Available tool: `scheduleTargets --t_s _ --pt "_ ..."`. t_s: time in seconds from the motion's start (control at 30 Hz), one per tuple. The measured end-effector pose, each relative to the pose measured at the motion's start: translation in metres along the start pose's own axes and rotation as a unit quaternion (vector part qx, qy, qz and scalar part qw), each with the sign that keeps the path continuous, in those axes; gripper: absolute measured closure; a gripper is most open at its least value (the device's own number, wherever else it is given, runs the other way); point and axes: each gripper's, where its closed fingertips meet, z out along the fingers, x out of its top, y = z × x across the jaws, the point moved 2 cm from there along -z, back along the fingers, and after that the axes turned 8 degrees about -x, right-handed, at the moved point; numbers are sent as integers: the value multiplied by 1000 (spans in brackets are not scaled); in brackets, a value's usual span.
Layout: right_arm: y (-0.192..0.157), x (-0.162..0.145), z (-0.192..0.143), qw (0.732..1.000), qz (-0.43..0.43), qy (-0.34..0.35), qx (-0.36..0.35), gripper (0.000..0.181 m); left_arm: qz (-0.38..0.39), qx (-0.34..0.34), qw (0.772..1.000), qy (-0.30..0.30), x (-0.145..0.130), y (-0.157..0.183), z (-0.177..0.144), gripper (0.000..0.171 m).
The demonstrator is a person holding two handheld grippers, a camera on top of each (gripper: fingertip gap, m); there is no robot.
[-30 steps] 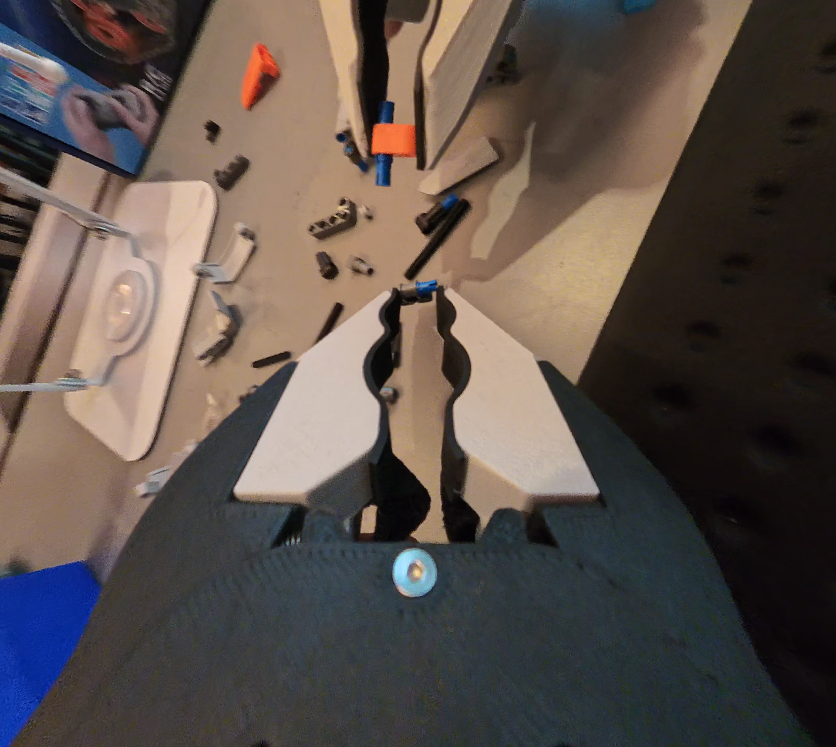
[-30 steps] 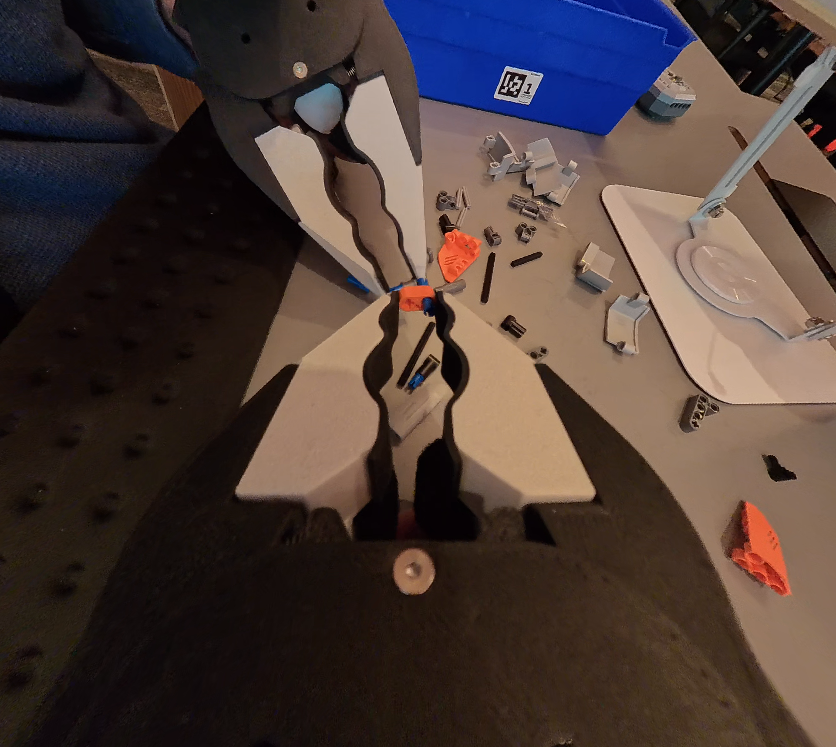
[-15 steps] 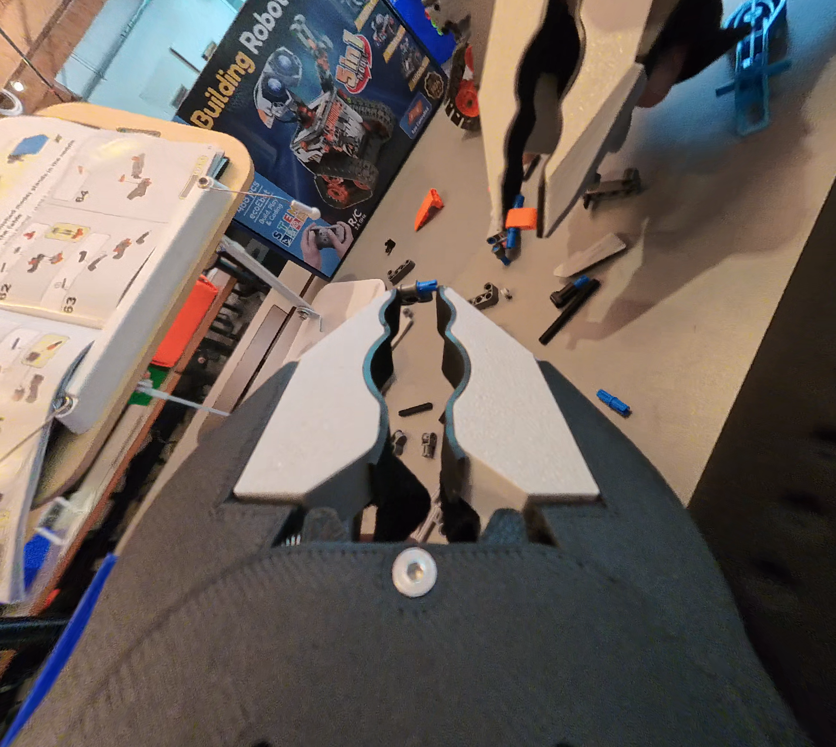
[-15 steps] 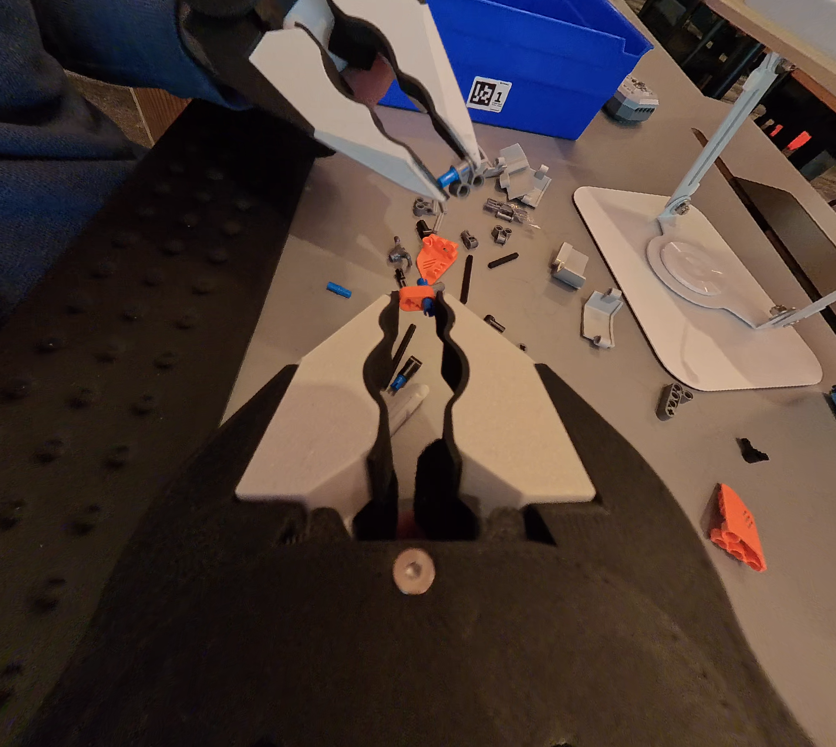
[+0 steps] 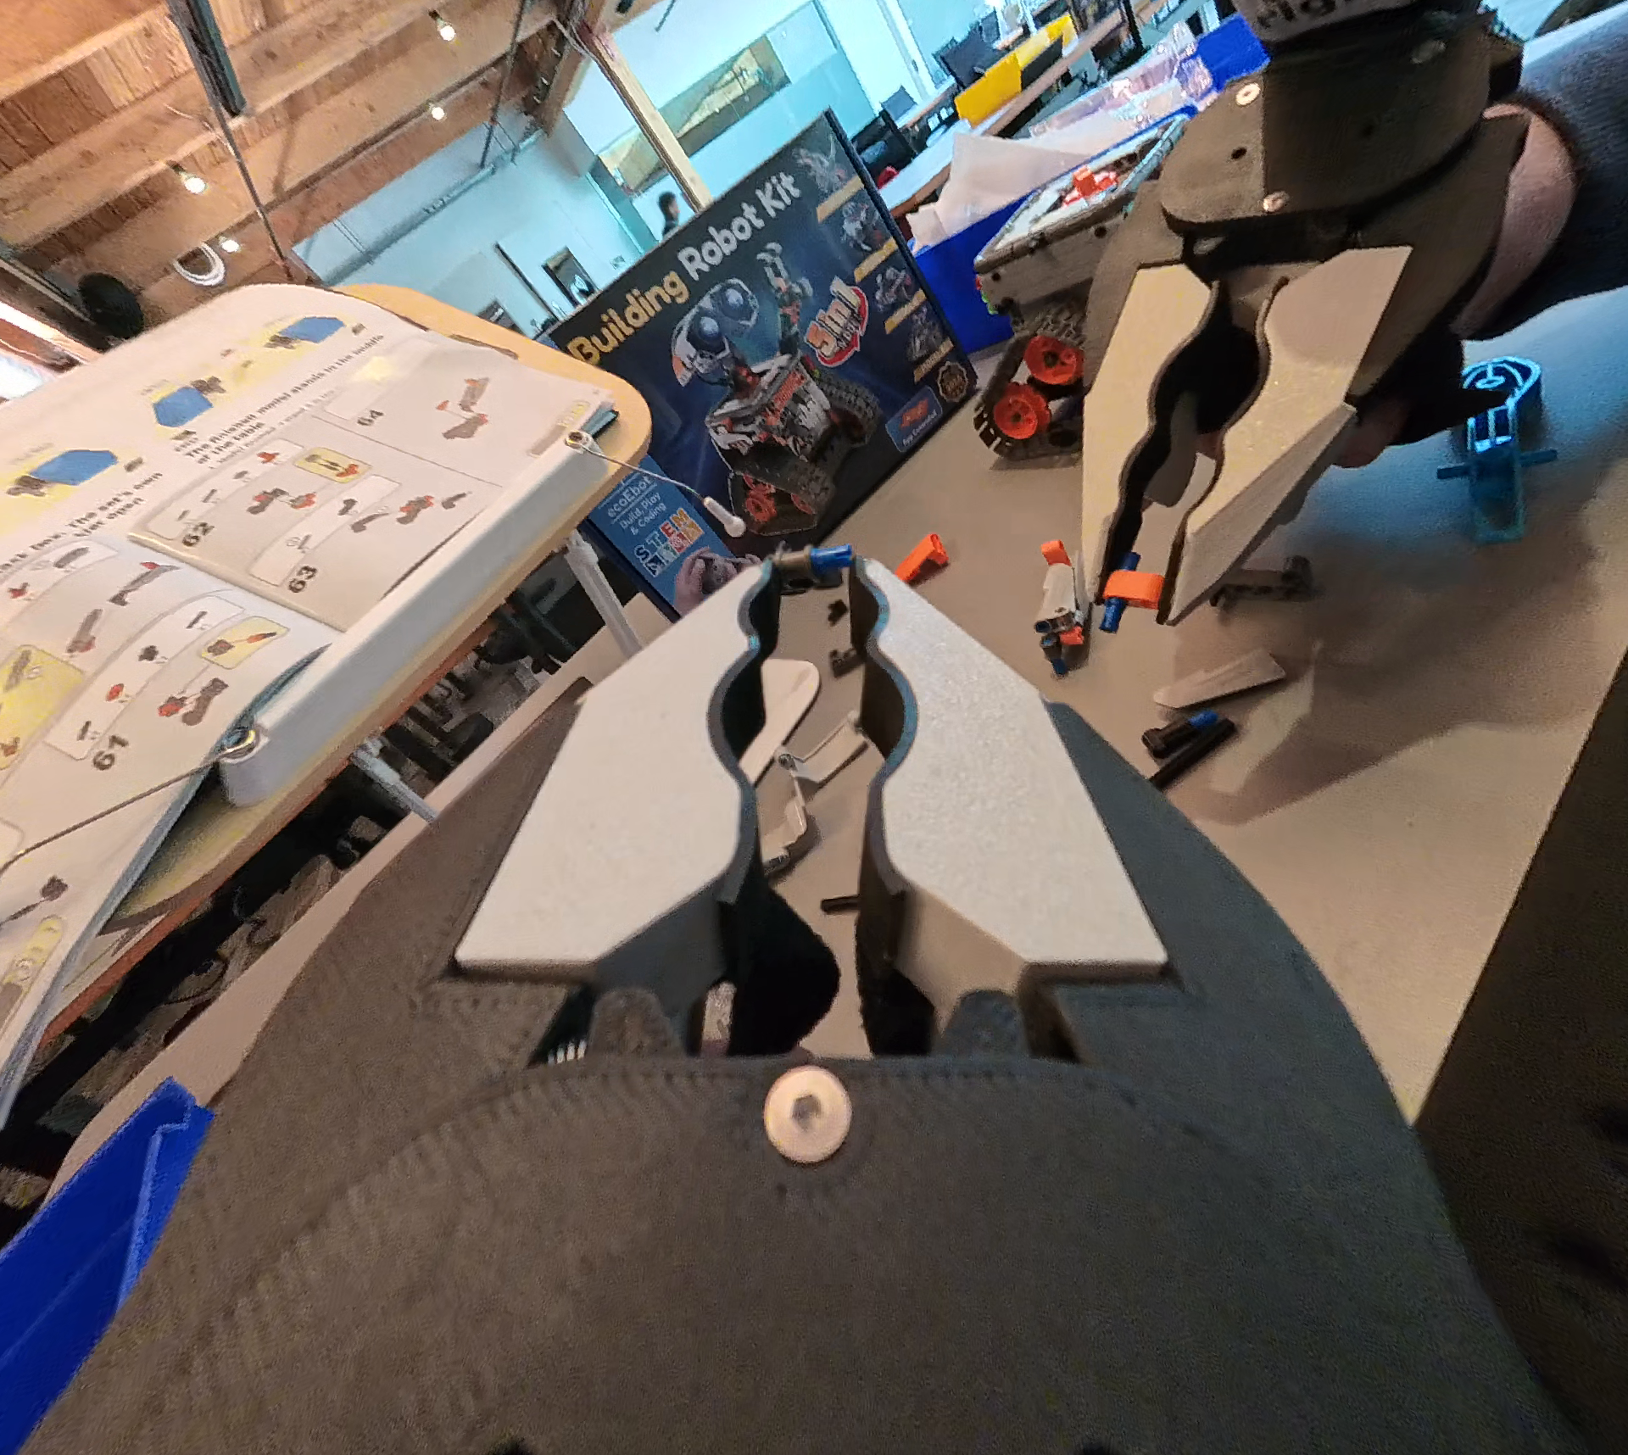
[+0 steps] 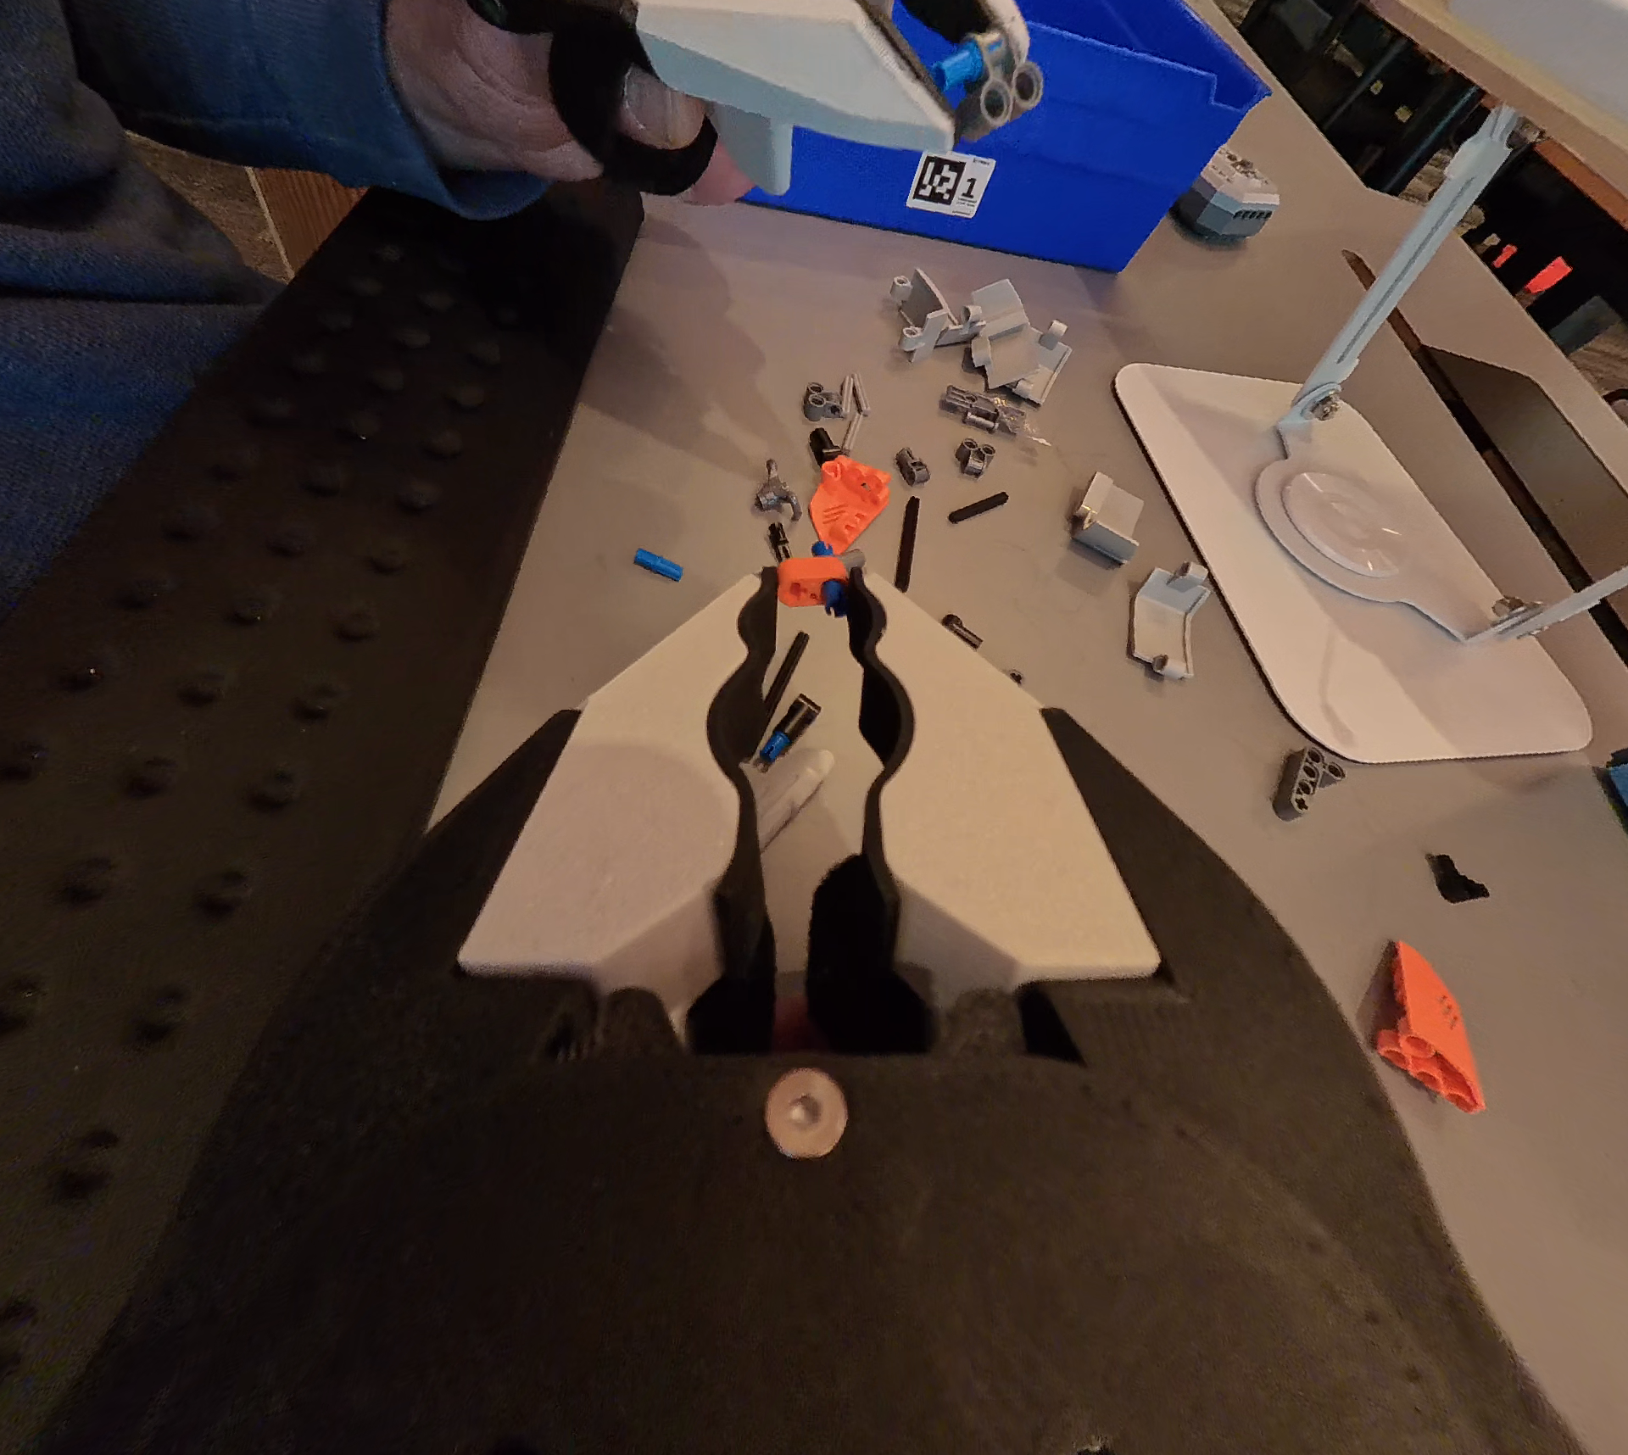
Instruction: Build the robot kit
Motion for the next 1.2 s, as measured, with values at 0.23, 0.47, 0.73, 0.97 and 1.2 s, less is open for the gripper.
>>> scheduleTargets --t_s 0.23,0.47,0.73,0.97,1.2 --pt "-4 1 2 1000 -4 -4 4 168 16 3 1000 13 5 1 -2 158" --pt "-12 -7 6 999 -22 -30 16 168 43 14 999 2 5 0 -4 157" --pt "-27 -18 13 995 -49 -76 37 168 70 14 997 -12 3 0 -2 157" --pt "-44 -33 19 987 -39 -133 79 167 66 2 998 -15 0 4 1 158" --pt "-50 -44 20 978 -5 -180 102 165 57 -4 998 -1 3 6 1 158"
